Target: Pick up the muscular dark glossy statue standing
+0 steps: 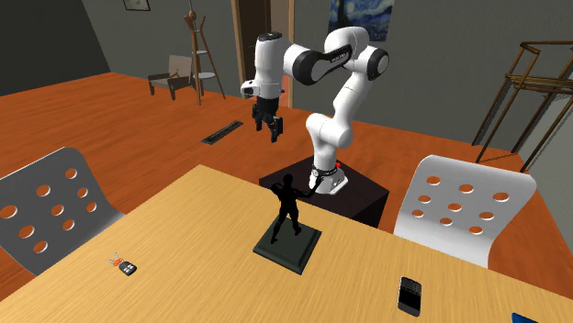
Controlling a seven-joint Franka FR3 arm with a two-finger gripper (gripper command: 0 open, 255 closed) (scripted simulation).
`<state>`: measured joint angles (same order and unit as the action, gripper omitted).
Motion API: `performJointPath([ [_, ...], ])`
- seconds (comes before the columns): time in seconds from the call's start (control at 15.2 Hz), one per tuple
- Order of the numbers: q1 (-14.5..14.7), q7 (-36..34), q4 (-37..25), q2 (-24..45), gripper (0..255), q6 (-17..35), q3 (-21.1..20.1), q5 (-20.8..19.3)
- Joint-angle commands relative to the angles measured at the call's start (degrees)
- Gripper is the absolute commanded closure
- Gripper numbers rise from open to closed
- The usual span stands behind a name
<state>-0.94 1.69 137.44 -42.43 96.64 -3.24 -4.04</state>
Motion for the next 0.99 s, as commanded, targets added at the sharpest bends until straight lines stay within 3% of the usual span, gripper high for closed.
performJointPath([
  [0.0, 0.0, 0.0, 0.0, 0.0, 0, 0.0, 0.0, 0.0],
  [0.92, 3.0, -25.6, -9.8, 12.8, 0, 4.6, -12.2, 16.8],
])
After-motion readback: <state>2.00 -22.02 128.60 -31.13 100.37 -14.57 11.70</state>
